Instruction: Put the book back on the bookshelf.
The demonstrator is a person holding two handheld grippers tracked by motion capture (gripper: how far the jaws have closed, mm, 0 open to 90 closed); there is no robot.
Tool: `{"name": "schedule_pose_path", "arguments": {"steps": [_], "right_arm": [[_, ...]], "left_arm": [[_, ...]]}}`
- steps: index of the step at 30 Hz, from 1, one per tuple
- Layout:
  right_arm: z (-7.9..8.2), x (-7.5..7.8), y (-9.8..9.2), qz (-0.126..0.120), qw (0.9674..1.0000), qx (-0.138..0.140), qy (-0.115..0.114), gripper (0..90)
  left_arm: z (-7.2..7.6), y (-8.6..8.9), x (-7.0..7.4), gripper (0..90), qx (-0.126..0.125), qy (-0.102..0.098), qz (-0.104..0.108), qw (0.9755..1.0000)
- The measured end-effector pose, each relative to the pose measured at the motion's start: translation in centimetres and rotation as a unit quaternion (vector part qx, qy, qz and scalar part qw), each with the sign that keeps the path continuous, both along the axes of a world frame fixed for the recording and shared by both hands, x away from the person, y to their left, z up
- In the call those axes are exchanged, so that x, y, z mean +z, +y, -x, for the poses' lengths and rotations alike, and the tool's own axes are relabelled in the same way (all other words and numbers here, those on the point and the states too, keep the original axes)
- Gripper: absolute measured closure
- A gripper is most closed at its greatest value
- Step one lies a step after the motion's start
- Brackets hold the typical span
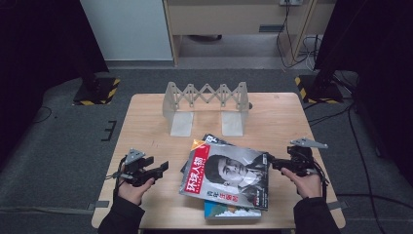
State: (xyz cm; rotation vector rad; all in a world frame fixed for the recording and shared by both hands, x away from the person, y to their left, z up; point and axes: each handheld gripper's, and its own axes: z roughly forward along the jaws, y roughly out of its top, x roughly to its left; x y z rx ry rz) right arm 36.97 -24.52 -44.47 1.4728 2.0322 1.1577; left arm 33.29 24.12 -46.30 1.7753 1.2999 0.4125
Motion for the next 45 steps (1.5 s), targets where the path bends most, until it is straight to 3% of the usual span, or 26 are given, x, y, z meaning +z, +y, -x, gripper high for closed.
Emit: {"name": "schedule_pose_path", "arguments": {"steps": [8,15,24,37,45], "right_arm": [[0.3,0.3,1.2,-0.003,0.9999,0.015,-0.004,11.2],[0.4,0.0,2.1,0.001,0.9996,0.028,-0.003,11.1],[0.6,-0.5,3.4,0.004,0.9990,0.043,0.003,10.9],[0.6,-1.5,4.8,0.011,0.9983,0.057,0.011,9.4],[0.7,-2.4,5.6,0.023,0.9969,0.073,0.018,9.3]], "left_arm": [[0.9,-1.2,0.1,31.2,-0.021,-0.001,0.003,0.9998],[1.7,-2.1,-0.1,31.7,-0.039,0.011,0.007,0.9991],[2.4,-3.4,-0.5,32.6,-0.065,0.021,-0.003,0.9977],[2.3,-4.9,-1.3,32.8,-0.097,0.054,0.007,0.9938],[2.0,-5.9,-2.2,32.9,-0.116,0.082,0.012,0.9899]]}}
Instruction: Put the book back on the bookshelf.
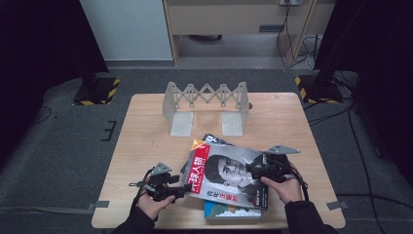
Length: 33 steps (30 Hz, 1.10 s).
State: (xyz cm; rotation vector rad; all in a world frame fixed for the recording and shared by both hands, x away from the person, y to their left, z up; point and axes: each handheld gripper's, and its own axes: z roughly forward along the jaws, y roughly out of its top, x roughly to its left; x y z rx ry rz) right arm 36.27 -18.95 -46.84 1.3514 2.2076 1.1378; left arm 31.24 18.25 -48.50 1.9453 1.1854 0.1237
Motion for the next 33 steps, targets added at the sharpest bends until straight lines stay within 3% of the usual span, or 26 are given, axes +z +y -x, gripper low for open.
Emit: {"name": "schedule_pose_path", "arguments": {"steps": [14,23,29,33], "right_arm": [[0.1,-1.0,1.0,0.004,0.9997,0.017,0.019,9.0],[0.1,-1.3,1.2,0.005,0.9997,0.019,0.016,8.2],[0.2,-1.6,1.5,0.017,0.9996,0.020,0.010,7.6],[0.2,-1.8,1.7,0.028,0.9994,0.021,0.005,7.3]], "left_arm": [[-0.4,-0.6,-0.9,30.8,-0.014,0.031,0.037,0.9988],[-0.7,-0.8,-1.5,28.9,-0.018,0.043,0.059,0.9972],[-1.1,-1.0,-2.0,29.0,-0.027,0.064,0.086,0.9939],[-1.2,-0.8,-2.1,34.3,-0.031,0.077,0.105,0.9910]]}}
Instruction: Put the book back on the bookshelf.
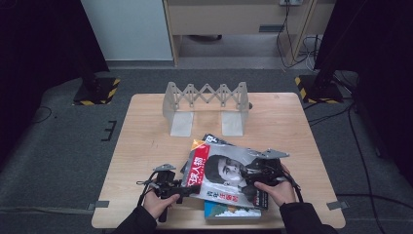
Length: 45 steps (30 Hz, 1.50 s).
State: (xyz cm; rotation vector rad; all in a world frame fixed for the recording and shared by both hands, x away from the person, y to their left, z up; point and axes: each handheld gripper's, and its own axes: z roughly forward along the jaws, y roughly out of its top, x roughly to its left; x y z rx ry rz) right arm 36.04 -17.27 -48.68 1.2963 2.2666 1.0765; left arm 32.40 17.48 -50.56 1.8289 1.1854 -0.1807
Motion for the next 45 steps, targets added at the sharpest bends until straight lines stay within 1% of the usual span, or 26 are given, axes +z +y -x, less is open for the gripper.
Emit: {"name": "schedule_pose_path", "arguments": {"steps": [2,3,4,5,6,7,8,9,11,12,14,16,18,19,22,24,25,28,29,30,34,35,36,37,40,45], "right_arm": [[0.1,0.0,0.1,0.003,1.0000,0.000,-0.001,6.7],[0.1,-0.1,0.1,0.004,1.0000,-0.001,-0.004,6.5],[0.1,-0.1,0.1,0.004,1.0000,-0.001,-0.004,6.5],[0.1,-0.2,0.1,0.003,1.0000,-0.003,-0.005,6.4],[0.1,-0.2,0.1,0.003,1.0000,-0.003,-0.005,6.4],[0.1,-0.2,0.1,0.002,1.0000,-0.004,-0.007,6.3],[0.1,-0.2,0.1,0.002,1.0000,-0.004,-0.007,6.3],[0.1,-0.2,0.1,0.001,1.0000,-0.005,-0.004,6.2],[0.1,-0.3,0.1,0.000,1.0000,-0.007,-0.007,6.2],[0.1,-0.3,0.1,0.000,1.0000,-0.007,-0.007,6.2],[0.1,-0.4,0.1,-0.001,0.9999,-0.007,-0.010,5.9],[0.2,-0.4,0.1,-0.002,0.9999,-0.008,-0.012,5.7],[0.2,-0.5,0.2,-0.004,0.9999,-0.005,-0.012,5.7],[0.2,-0.5,0.2,-0.004,0.9999,-0.003,-0.015,5.7],[0.2,-0.5,0.2,-0.004,0.9999,-0.002,-0.014,5.6],[0.2,-0.5,0.2,-0.004,0.9999,-0.001,-0.015,5.6],[0.1,-0.5,0.2,-0.005,0.9999,-0.002,-0.012,5.5],[0.1,-0.4,0.2,-0.005,0.9999,-0.003,-0.011,5.4],[0.1,-0.4,0.2,-0.006,0.9999,-0.004,-0.010,5.4],[0.1,-0.4,0.2,-0.006,0.9999,-0.004,-0.010,5.4],[0.1,-0.4,0.1,-0.008,0.9999,-0.003,-0.010,5.5],[0.0,-0.3,0.1,-0.009,0.9999,-0.004,-0.010,6.2],[0.0,-0.3,0.1,-0.009,0.9999,-0.004,-0.010,6.2],[0.0,-0.2,-0.1,-0.012,0.9998,-0.010,-0.010,7.4],[-0.1,-0.1,-0.3,-0.020,0.9997,-0.015,-0.009,7.7],[-0.3,0.5,-1.4,-0.032,0.9988,-0.034,-0.018,7.7]], "left_arm": [[0.1,0.1,0.2,35.6,-0.002,-0.003,0.000,1.0000],[0.1,0.2,0.4,39.2,-0.004,-0.007,-0.002,1.0000],[0.2,0.2,0.6,39.2,-0.003,-0.012,0.002,0.9999],[0.4,0.5,1.1,43.4,0.002,-0.022,0.017,0.9996],[0.4,0.5,1.1,45.6,0.002,-0.022,0.017,0.9996],[0.4,0.6,1.6,47.6,0.010,-0.031,0.033,0.9989],[0.4,0.6,1.6,49.3,0.010,-0.031,0.033,0.9989],[0.4,0.6,1.8,50.5,0.011,-0.038,0.039,0.9984],[0.2,0.4,2.3,50.8,0.010,-0.047,0.047,0.9977],[0.2,0.4,2.3,50.1,0.010,-0.047,0.047,0.9977],[0.0,0.2,2.4,49.2,0.009,-0.042,0.052,0.9978],[-0.4,-0.2,2.4,48.2,0.005,-0.039,0.051,0.9980],[-0.6,-0.8,2.4,45.1,0.006,-0.032,0.050,0.9982],[-0.7,-1.0,2.4,40.3,0.004,-0.028,0.048,0.9985],[-0.9,-1.4,2.5,39.0,-0.001,-0.021,0.033,0.9992],[-1.0,-1.3,2.6,47.8,0.002,-0.019,0.030,0.9994],[-1.1,-1.0,2.6,52.7,0.005,-0.016,0.023,0.9996],[-1.2,-1.0,2.6,56.0,0.006,-0.010,0.027,0.9996],[-1.2,-0.9,2.7,58.5,0.007,-0.004,0.031,0.9995],[-1.2,-0.9,2.7,60.0,0.007,-0.004,0.031,0.9995],[-1.3,-0.8,2.8,64.8,0.011,0.013,0.047,0.9988],[-1.4,-0.7,2.8,69.7,0.012,0.016,0.053,0.9984],[-1.4,-0.6,2.9,69.7,0.014,0.017,0.059,0.9980],[-1.5,-0.5,3.1,74.6,0.014,0.017,0.068,0.9974],[-1.6,-0.6,3.3,75.7,0.014,0.013,0.064,0.9977],[-1.9,-0.5,3.8,79.5,0.022,0.015,0.078,0.9966]]}}
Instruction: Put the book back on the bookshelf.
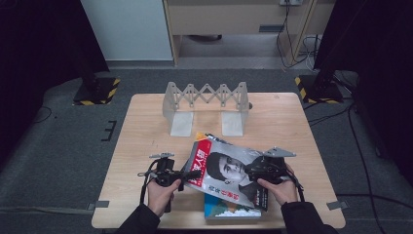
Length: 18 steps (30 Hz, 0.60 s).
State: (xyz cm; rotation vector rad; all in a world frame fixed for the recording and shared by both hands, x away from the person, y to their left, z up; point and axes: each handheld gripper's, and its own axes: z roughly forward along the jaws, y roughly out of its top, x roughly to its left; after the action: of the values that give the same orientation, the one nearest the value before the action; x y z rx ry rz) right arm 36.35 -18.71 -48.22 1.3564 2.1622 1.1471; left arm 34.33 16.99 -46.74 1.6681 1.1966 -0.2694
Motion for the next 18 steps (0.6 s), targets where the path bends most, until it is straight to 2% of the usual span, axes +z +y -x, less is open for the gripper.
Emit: {"name": "schedule_pose_path", "arguments": {"steps": [5,6,9,10,11,12,13,14,18], "right_arm": [[-0.2,0.6,-1.7,-0.008,0.9996,-0.024,-0.013,7.8],[-0.3,0.7,-2.6,-0.010,0.9991,-0.037,-0.016,7.8],[-0.4,0.9,-3.6,-0.011,0.9985,-0.050,-0.018,7.8],[-0.5,1.0,-4.6,-0.014,0.9975,-0.066,-0.020,7.8],[-0.5,1.0,-4.6,-0.014,0.9975,-0.066,-0.020,7.8],[-0.7,1.0,-5.7,-0.014,0.9963,-0.082,-0.021,7.8],[-0.7,1.0,-5.7,-0.014,0.9963,-0.082,-0.021,7.8],[-0.9,0.8,-6.8,-0.006,0.9950,-0.097,-0.023,7.5],[-1.0,0.4,-8.1,0.003,0.9932,-0.115,-0.016,7.0]], "left_arm": [[-0.4,0.1,1.1,82.7,0.005,-0.007,0.013,0.9999],[-0.5,0.1,1.2,83.7,0.007,-0.007,0.016,0.9998],[-0.7,0.1,1.8,84.9,0.013,-0.006,0.026,0.9996],[-0.8,0.1,2.1,85.7,0.016,-0.003,0.039,0.9991],[-0.8,0.1,2.1,85.9,0.016,-0.003,0.039,0.9991],[-1.0,0.1,2.4,86.0,0.016,-0.002,0.049,0.9987],[-1.0,0.1,2.4,86.0,0.016,-0.002,0.049,0.9987],[-1.0,0.0,2.6,86.1,0.017,-0.004,0.051,0.9986],[-1.2,-0.5,3.4,86.0,0.015,-0.009,0.057,0.9982]]}}
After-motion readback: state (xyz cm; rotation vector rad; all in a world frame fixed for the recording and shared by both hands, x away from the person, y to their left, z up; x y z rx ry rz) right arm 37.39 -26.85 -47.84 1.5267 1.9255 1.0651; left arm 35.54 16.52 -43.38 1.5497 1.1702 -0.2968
